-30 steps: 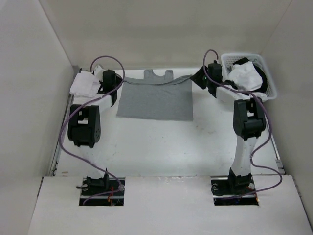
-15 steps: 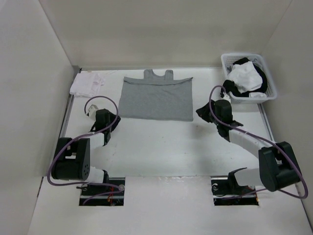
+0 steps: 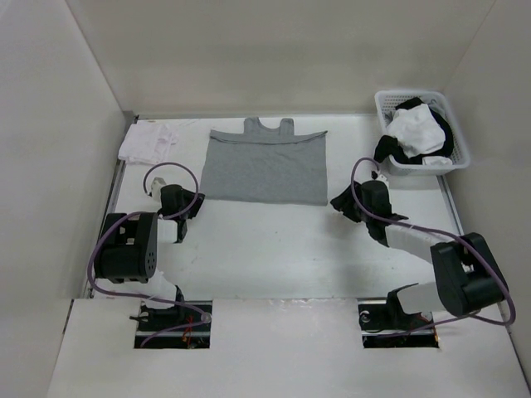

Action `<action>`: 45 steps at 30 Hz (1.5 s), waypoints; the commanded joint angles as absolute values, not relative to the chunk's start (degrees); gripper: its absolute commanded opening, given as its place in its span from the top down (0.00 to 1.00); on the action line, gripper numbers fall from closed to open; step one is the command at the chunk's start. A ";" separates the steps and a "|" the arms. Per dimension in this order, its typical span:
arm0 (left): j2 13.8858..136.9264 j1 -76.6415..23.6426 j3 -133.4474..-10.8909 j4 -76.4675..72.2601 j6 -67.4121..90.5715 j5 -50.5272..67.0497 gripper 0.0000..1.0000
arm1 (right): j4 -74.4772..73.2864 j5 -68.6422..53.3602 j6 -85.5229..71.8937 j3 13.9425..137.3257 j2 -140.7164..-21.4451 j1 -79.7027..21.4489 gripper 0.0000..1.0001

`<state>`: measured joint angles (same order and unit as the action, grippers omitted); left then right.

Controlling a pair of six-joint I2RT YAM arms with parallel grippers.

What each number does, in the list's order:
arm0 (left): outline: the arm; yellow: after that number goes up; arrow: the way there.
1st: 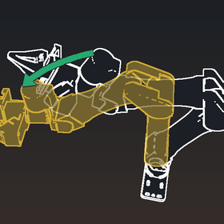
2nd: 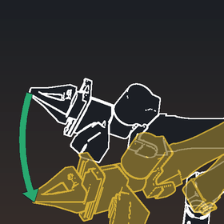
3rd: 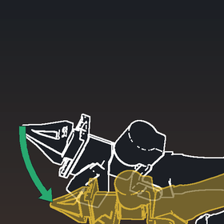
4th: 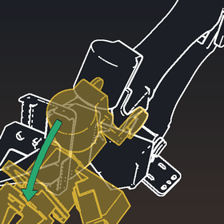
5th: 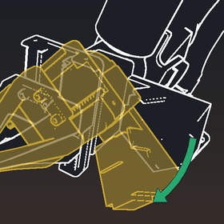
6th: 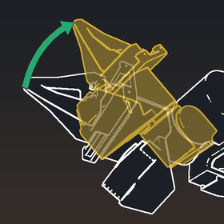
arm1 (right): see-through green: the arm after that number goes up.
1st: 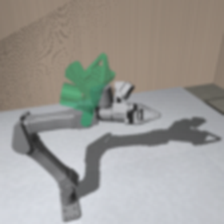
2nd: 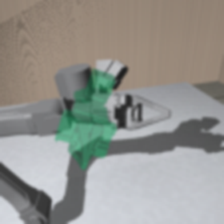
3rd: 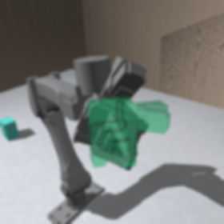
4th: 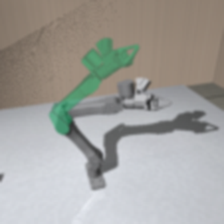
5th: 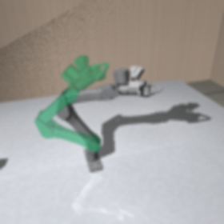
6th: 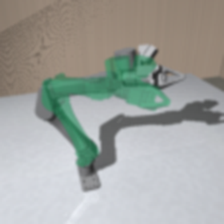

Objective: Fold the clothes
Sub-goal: Fold the tank top

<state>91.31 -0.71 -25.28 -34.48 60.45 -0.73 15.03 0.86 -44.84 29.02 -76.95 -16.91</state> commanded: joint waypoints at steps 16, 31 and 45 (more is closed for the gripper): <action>93.51 0.05 -27.95 -37.79 61.08 -3.16 0.98 | 21.97 -5.19 -50.97 39.37 -95.54 -17.80 0.69; 41.84 0.05 -21.44 -13.78 60.83 0.00 1.00 | 5.59 2.27 -45.45 29.53 -52.19 -24.99 0.99; 12.30 -9.18 -48.44 27.42 49.40 -9.31 1.00 | -32.62 33.82 -41.67 53.88 -22.31 -60.84 0.97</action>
